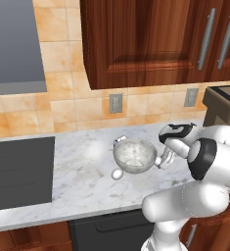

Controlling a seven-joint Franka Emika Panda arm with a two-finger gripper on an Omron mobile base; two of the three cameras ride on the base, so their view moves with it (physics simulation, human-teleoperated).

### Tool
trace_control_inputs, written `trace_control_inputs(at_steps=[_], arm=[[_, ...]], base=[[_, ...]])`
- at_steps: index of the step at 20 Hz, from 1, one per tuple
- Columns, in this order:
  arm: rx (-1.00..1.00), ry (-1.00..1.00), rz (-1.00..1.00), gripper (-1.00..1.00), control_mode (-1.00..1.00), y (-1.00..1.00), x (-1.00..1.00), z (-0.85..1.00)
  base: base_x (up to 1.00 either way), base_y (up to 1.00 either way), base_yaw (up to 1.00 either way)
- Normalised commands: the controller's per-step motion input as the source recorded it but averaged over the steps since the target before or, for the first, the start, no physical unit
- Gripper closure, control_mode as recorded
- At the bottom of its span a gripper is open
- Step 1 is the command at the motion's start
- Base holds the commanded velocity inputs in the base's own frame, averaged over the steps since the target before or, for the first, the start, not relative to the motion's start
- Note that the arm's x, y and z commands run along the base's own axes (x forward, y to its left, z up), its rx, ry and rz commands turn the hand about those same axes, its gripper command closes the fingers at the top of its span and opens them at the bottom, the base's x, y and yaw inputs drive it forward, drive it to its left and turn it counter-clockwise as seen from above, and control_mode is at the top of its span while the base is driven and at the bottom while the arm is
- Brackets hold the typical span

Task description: Gather the eggs and milk located in the vicinity of the sink area and place them right next to the bowl.

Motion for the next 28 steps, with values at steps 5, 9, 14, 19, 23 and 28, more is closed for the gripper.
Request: trace_control_inputs(at_steps=[5, 9, 14, 19, 23, 28], arm=[[0.00, -0.08, 0.06, -1.00, -1.00, 0.03, -0.15, 0.44], [0.00, 0.02, 0.01, -1.00, -1.00, 0.00, -0.10, 0.75], [-0.02, 0.17, 0.00, -1.00, -1.00, 0.21, -0.09, 0.77], [-0.10, 0.35, -0.15, -1.00, -1.00, 0.33, -0.18, 0.31], [-0.11, 0.39, -0.27, -1.00, -1.00, 0.22, -0.25, 0.02], [-0.10, 0.27, -0.40, -1.00, -1.00, 0.00, -0.44, -0.30]], base=[[0.00, 0.00, 0.00], [0.00, 0.00, 0.00], [0.00, 0.00, 0.00], [0.00, 0.00, 0.00], [0.00, 0.00, 0.00], [0.00, 0.00, 0.00]])
